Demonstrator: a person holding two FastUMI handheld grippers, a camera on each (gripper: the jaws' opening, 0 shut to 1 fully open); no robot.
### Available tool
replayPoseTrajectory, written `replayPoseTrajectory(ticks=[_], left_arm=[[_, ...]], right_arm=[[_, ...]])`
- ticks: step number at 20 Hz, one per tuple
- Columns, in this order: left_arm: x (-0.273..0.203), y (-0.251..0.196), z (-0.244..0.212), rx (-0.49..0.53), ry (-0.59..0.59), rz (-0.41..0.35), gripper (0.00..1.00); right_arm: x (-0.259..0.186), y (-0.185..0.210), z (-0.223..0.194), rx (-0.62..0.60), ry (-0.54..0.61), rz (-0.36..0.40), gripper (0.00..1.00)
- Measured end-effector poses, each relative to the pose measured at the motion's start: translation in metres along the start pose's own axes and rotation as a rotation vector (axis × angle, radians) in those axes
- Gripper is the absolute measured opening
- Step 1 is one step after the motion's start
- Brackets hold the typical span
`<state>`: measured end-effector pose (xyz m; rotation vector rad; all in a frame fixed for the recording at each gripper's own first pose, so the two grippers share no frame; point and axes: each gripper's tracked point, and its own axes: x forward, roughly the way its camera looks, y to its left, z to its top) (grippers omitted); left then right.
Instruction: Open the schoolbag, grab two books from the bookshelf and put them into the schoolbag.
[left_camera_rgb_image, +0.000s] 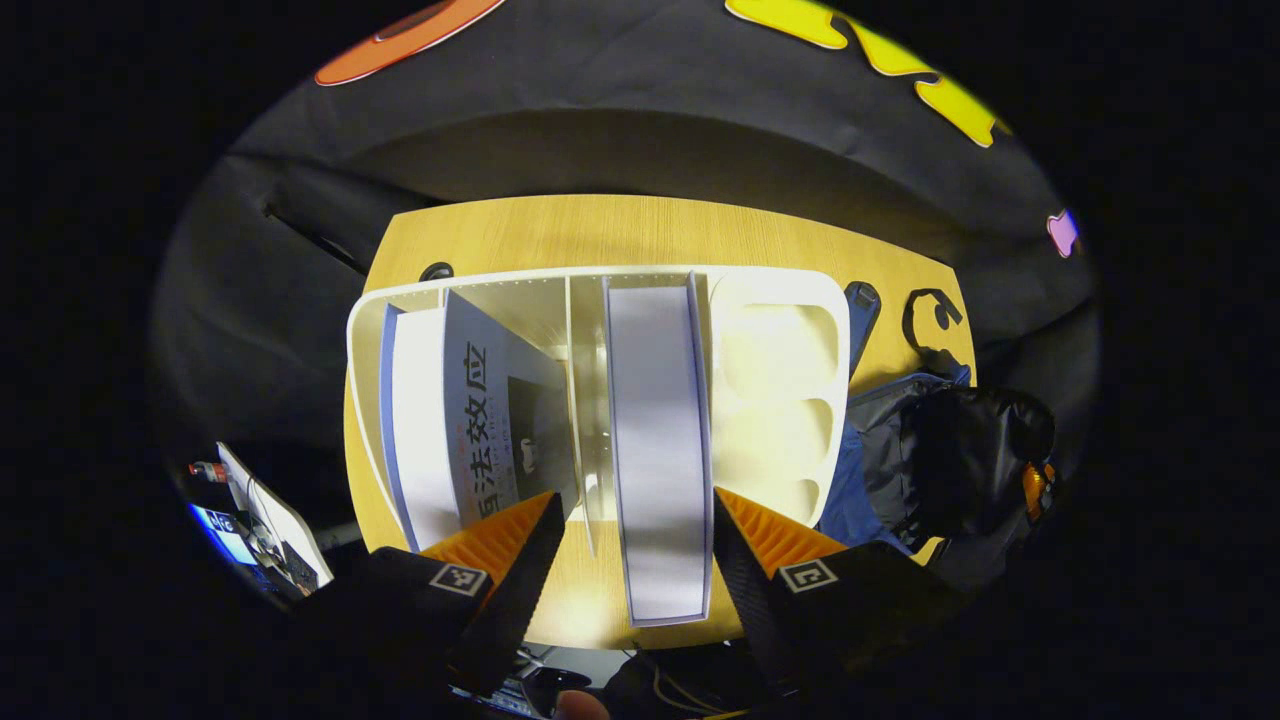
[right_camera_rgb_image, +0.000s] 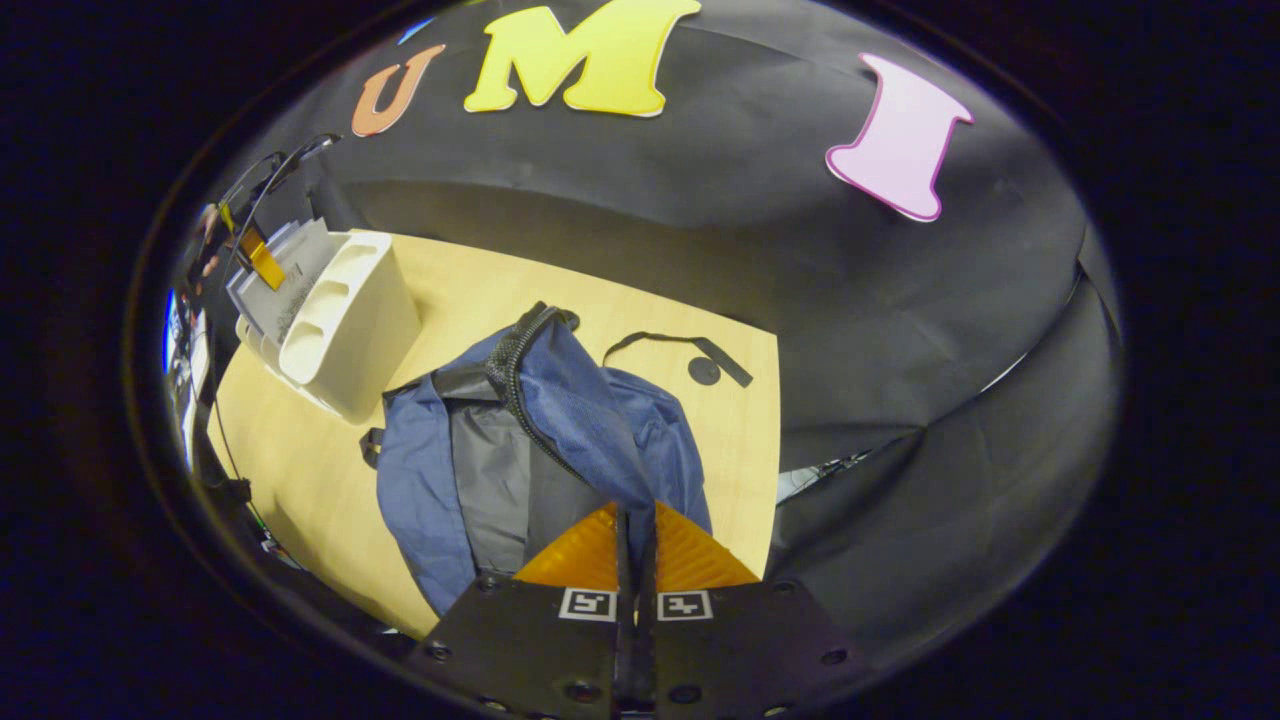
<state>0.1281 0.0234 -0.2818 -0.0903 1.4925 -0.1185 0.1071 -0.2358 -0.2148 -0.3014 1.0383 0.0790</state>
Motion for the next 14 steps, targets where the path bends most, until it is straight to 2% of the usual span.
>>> replayPoseTrajectory(ticks=[3,4,5,6,7,8,10,11,12,14], left_arm=[[0.001,-0.002,0.003,0.007,0.007,0.001,0.81],[0.003,-0.005,0.001,0.007,0.012,0.004,0.75],[0.004,-0.007,0.001,0.009,0.020,0.005,0.76],[0.004,-0.006,0.000,0.010,0.029,0.006,0.64],[0.004,-0.005,0.000,0.008,0.036,0.011,0.60],[0.005,-0.003,-0.002,0.003,0.040,0.021,0.52],[0.002,0.000,-0.008,0.006,0.069,0.031,0.46],[-0.001,0.000,-0.009,0.000,0.071,0.026,0.51],[-0.004,0.001,-0.012,-0.003,0.065,0.026,0.45],[-0.017,0.005,-0.019,0.004,0.048,0.031,0.43]], right_arm=[[0.000,0.000,-0.001,0.005,0.003,0.004,0.03],[0.000,0.000,-0.001,0.003,0.003,0.004,0.00],[0.000,0.002,0.000,0.003,0.002,0.005,0.00],[0.000,0.003,0.000,0.002,0.001,0.007,0.00],[0.000,0.004,0.000,0.001,0.000,0.008,0.00],[0.000,0.004,-0.001,-0.001,0.001,0.008,0.00],[0.000,0.004,-0.002,0.000,0.000,0.010,0.03],[0.000,0.005,-0.002,0.001,-0.001,0.010,0.00],[0.000,0.005,-0.001,0.001,-0.002,0.011,0.03],[-0.001,0.006,-0.002,-0.003,-0.003,0.014,0.00]])
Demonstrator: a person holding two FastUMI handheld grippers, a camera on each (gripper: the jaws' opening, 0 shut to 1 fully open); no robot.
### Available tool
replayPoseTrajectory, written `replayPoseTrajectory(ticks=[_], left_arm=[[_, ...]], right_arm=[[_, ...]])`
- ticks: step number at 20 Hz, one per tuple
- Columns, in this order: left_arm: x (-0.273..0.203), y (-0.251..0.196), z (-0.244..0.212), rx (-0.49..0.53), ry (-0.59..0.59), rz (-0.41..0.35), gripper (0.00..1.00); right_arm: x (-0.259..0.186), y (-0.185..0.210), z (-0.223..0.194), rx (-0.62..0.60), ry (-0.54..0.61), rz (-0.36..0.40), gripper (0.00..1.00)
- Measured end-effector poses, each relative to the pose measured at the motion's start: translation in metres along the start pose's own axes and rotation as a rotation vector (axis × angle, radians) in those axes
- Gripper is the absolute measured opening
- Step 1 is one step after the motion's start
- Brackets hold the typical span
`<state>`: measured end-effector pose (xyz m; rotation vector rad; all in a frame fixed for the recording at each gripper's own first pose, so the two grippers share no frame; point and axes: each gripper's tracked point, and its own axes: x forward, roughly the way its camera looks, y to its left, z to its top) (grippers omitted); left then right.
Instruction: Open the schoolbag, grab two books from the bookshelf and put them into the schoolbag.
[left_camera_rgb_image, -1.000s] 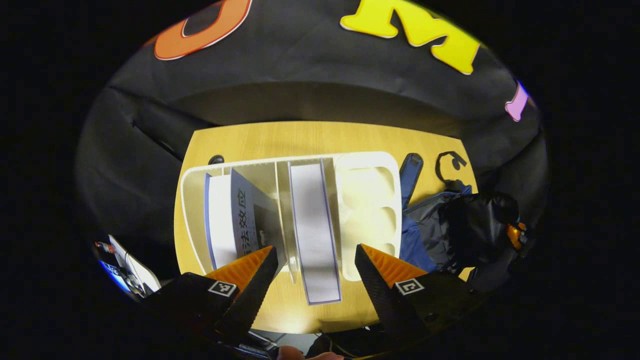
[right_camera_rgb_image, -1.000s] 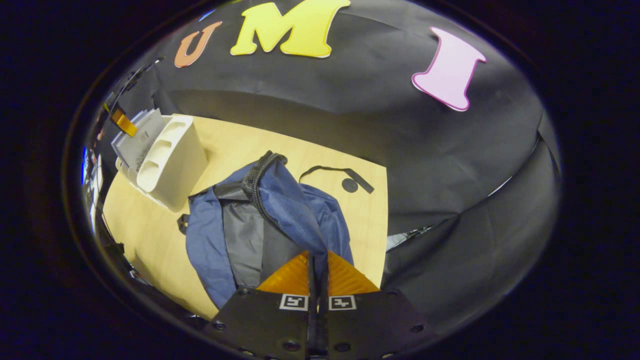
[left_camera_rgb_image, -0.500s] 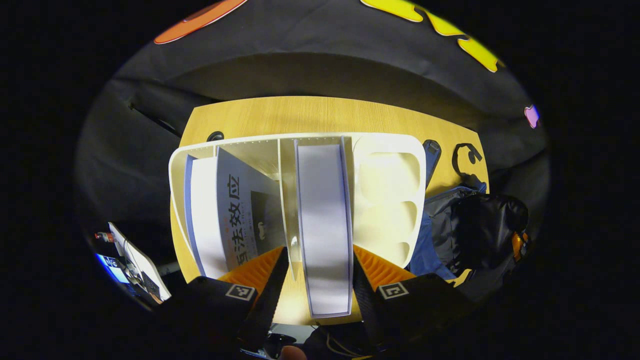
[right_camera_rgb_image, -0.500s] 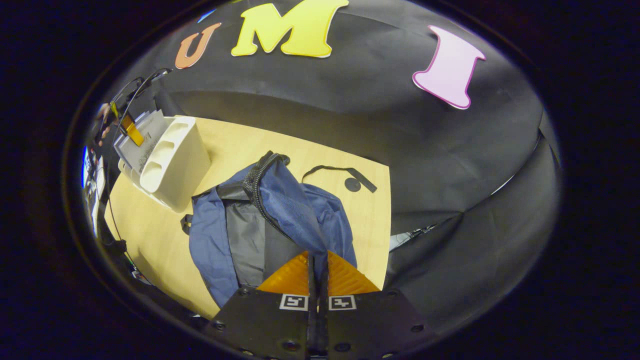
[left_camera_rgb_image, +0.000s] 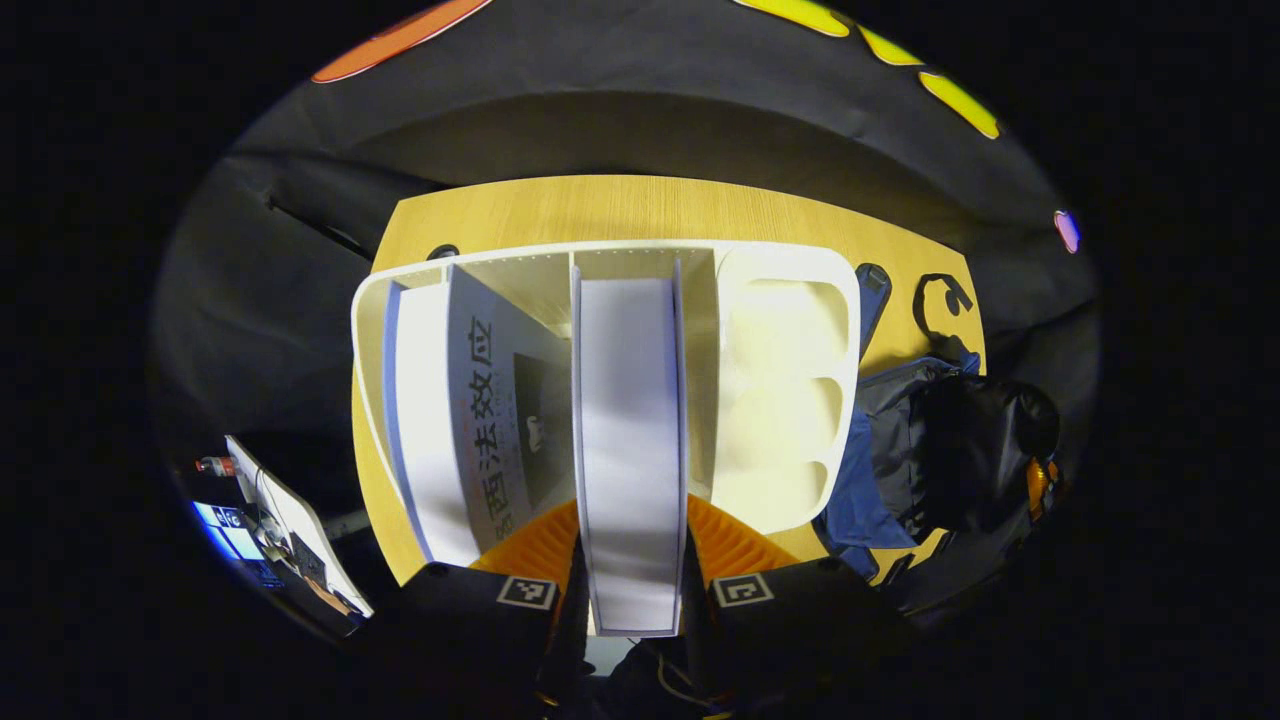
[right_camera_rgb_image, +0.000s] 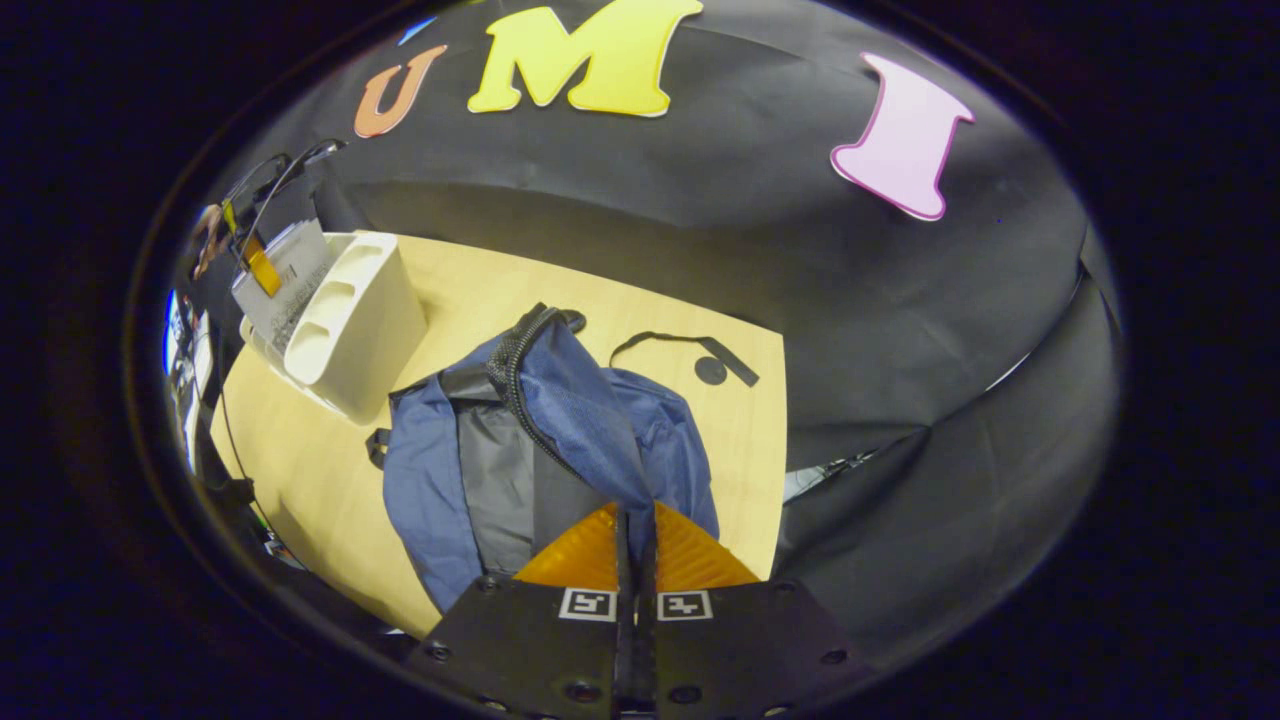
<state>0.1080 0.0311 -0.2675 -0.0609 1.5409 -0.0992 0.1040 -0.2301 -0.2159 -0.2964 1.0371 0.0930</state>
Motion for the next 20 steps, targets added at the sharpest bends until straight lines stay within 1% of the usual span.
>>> replayPoseTrajectory(ticks=[1,2,4,6,7,8,9,10,11,12,13,14,16,18,20], left_arm=[[-0.011,0.002,-0.003,0.007,-0.010,-0.006,0.38],[-0.023,0.004,-0.010,0.018,-0.020,-0.013,0.42],[-0.051,0.010,-0.024,0.041,-0.053,-0.017,0.40],[-0.085,0.009,-0.039,0.036,-0.090,-0.049,0.39],[-0.102,0.009,-0.047,0.025,-0.107,-0.070,0.38],[-0.119,0.009,-0.052,0.008,-0.128,-0.094,0.34],[-0.135,0.007,-0.055,-0.008,-0.151,-0.115,0.38],[-0.152,0.007,-0.059,-0.016,-0.180,-0.137,0.39],[-0.168,0.004,-0.061,-0.022,-0.212,-0.160,0.39],[-0.177,0.000,-0.063,-0.031,-0.242,-0.187,0.43],[-0.187,-0.009,-0.064,-0.045,-0.266,-0.220,0.43],[-0.192,-0.018,-0.068,-0.064,-0.282,-0.252,0.38],[-0.198,-0.043,-0.077,-0.090,-0.299,-0.339,0.38],[-0.201,-0.084,-0.082,-0.121,-0.305,-0.466,0.39],[-0.194,-0.124,-0.084,-0.125,-0.313,-0.579,0.39]], right_arm=[[0.000,0.001,0.000,-0.002,-0.001,0.002,0.00],[0.000,0.001,0.001,0.000,-0.002,0.004,0.00],[0.000,0.002,0.000,0.004,-0.003,0.010,0.00],[0.000,0.003,0.000,0.003,-0.003,0.014,0.00],[0.000,0.003,-0.001,0.002,-0.005,0.016,0.03],[0.000,0.003,0.000,0.001,-0.006,0.017,0.03],[-0.001,0.004,0.000,0.001,-0.006,0.020,0.00],[-0.001,0.005,0.000,0.001,-0.007,0.022,0.00],[-0.003,0.005,0.000,0.001,-0.008,0.024,0.00],[-0.004,0.005,0.000,0.000,-0.010,0.025,0.03],[-0.003,0.006,0.001,0.001,-0.011,0.027,0.00],[-0.003,0.006,0.001,-0.001,-0.010,0.030,0.00],[-0.004,0.008,0.002,-0.005,-0.010,0.038,0.00],[-0.003,0.009,0.002,-0.014,-0.009,0.039,0.00],[-0.001,0.008,0.002,-0.020,-0.002,0.040,0.00]])
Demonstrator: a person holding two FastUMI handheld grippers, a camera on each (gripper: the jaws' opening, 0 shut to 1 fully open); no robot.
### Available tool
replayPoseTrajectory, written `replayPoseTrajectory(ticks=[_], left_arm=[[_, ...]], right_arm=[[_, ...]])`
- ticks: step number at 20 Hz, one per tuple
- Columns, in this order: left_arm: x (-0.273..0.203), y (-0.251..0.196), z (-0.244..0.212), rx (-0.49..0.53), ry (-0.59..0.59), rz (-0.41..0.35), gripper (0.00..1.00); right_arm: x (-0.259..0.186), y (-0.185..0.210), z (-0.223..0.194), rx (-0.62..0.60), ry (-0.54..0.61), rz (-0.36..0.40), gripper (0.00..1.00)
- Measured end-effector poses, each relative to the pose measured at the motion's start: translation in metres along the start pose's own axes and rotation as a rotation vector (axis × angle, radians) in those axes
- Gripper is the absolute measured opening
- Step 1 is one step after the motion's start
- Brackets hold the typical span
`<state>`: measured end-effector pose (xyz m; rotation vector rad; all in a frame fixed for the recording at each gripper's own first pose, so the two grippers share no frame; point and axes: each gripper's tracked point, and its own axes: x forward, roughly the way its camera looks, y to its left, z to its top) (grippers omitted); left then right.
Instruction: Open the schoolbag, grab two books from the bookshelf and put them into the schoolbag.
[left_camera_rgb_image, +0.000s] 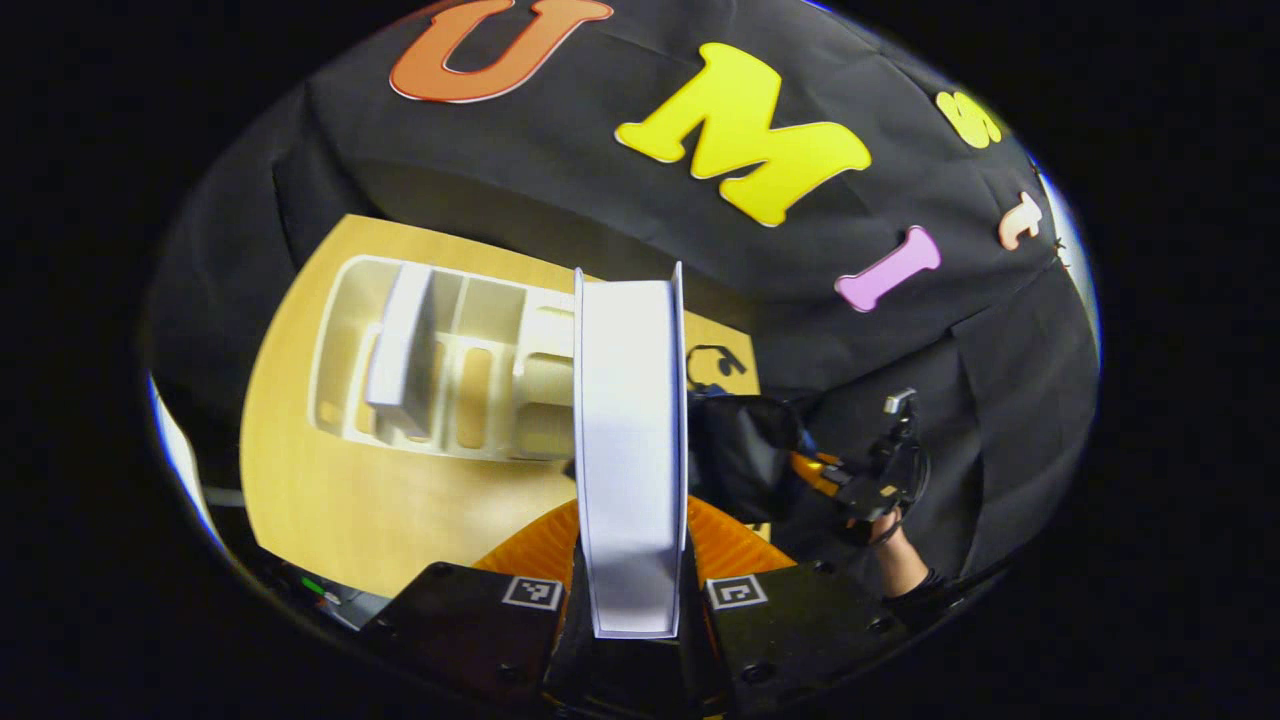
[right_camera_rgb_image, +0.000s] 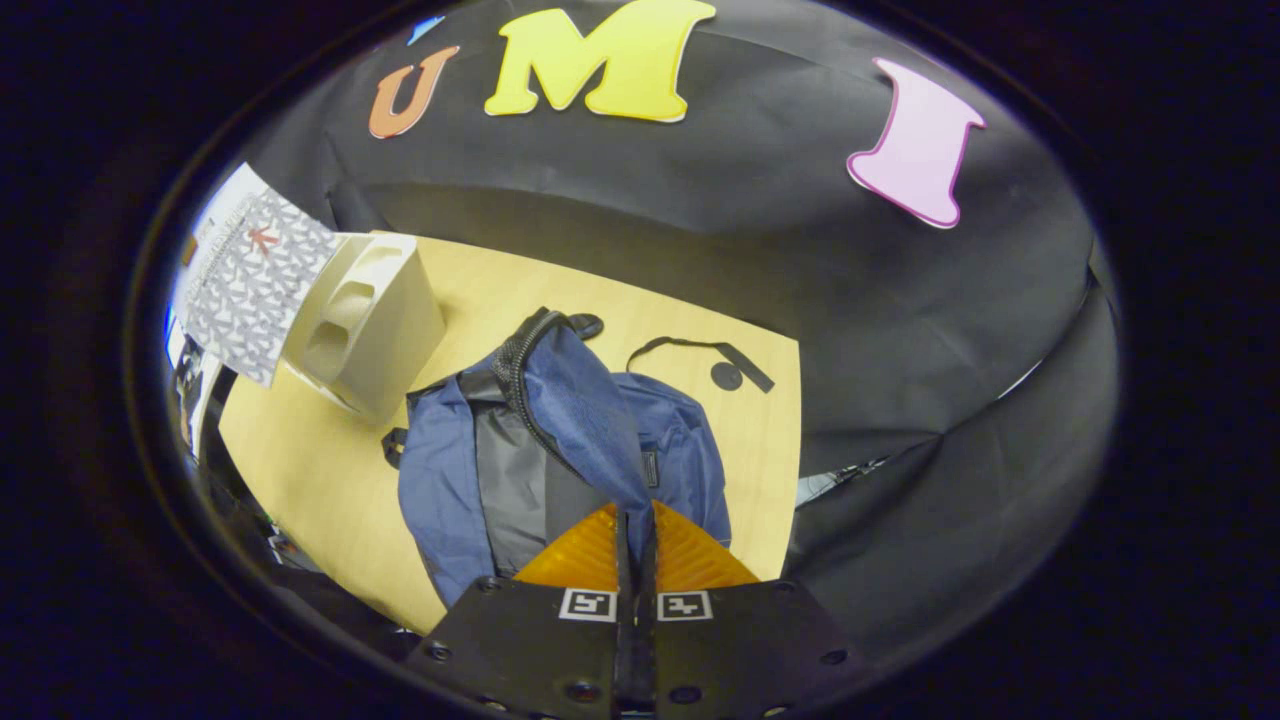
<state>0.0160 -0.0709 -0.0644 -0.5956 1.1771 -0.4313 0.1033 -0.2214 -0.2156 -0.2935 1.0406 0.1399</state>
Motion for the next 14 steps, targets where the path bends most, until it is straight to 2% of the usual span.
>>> replayPoseTrajectory(ticks=[1,2,3,10,13,14], left_arm=[[0.015,-0.011,-0.007,-0.009,0.008,-0.041,0.43],[0.032,-0.021,-0.018,-0.029,0.019,-0.077,0.39],[0.050,-0.026,-0.027,-0.054,0.033,-0.097,0.39],[0.184,-0.041,-0.087,-0.161,0.105,-0.151,0.39],[0.226,-0.045,-0.102,-0.218,0.116,-0.180,0.39],[0.237,-0.045,-0.107,-0.236,0.121,-0.191,0.39]], right_arm=[[0.000,0.000,0.000,-0.003,0.003,0.001,0.00],[0.000,-0.002,0.001,-0.005,0.003,0.000,0.00],[-0.001,-0.002,0.001,-0.004,0.005,0.002,0.00],[0.000,-0.005,0.000,-0.007,0.016,0.001,0.00],[0.000,-0.005,0.003,-0.014,0.019,-0.003,0.00],[0.000,-0.005,0.004,-0.019,0.019,-0.003,0.03]])
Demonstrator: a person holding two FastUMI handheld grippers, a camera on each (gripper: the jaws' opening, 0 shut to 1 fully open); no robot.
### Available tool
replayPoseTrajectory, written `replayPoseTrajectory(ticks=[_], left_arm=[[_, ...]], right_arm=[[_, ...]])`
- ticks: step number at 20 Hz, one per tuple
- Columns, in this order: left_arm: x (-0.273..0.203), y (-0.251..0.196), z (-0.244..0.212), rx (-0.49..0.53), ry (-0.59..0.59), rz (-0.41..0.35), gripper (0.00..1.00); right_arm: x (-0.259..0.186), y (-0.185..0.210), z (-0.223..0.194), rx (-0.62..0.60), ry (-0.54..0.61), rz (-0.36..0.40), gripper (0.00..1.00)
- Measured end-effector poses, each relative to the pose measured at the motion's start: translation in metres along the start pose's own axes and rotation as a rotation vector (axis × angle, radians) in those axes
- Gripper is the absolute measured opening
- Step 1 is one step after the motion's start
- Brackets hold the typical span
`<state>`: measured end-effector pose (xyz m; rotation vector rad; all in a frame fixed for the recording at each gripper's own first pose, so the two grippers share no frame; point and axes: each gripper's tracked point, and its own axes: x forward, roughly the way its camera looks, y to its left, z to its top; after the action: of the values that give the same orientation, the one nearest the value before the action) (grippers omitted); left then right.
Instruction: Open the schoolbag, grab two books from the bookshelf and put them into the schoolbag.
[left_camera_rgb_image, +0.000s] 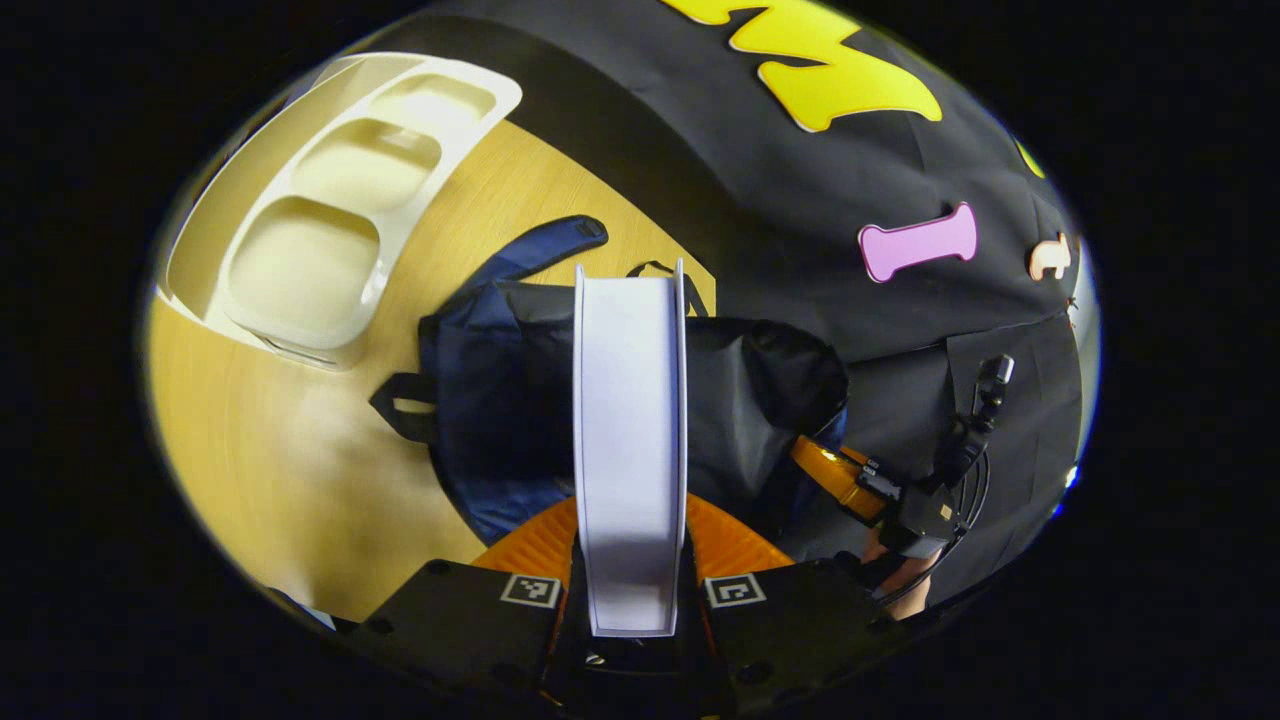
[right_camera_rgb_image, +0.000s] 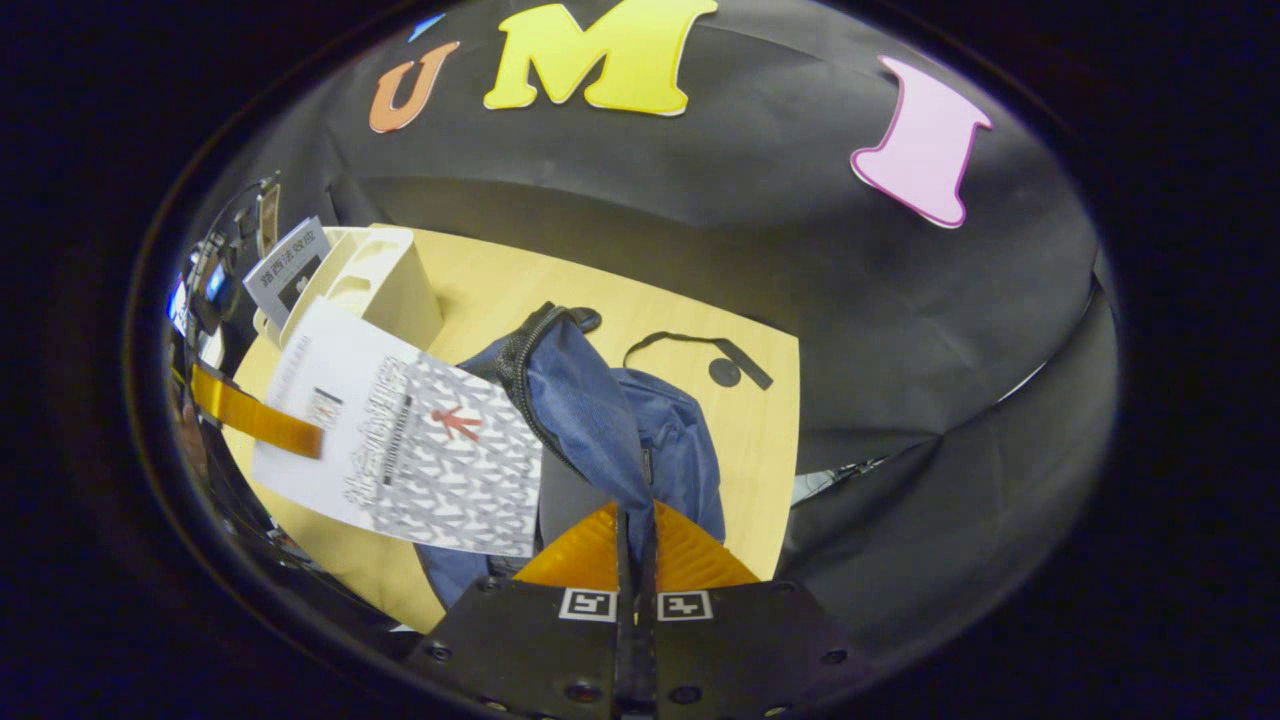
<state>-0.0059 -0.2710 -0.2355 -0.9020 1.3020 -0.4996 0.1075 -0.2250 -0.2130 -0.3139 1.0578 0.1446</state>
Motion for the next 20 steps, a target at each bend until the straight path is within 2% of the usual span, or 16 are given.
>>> replayPoseTrajectory(ticks=[4,9,12,16,20], left_arm=[[0.033,0.004,-0.015,-0.018,0.024,-0.038,0.38],[0.067,-0.007,-0.017,0.069,-0.008,-0.108,0.38],[0.088,-0.009,-0.015,0.043,-0.021,-0.164,0.38],[0.116,-0.009,-0.016,0.054,-0.025,-0.198,0.37],[0.141,-0.006,-0.018,-0.012,-0.013,-0.245,0.37]], right_arm=[[-0.004,-0.003,0.003,-0.006,-0.007,-0.009,0.00],[-0.010,-0.005,0.008,-0.007,-0.023,-0.023,0.00],[-0.014,-0.004,0.011,-0.008,-0.032,-0.025,0.00],[-0.016,-0.001,0.013,-0.018,-0.031,-0.031,0.00],[-0.014,0.001,0.014,-0.018,-0.027,-0.036,0.00]])
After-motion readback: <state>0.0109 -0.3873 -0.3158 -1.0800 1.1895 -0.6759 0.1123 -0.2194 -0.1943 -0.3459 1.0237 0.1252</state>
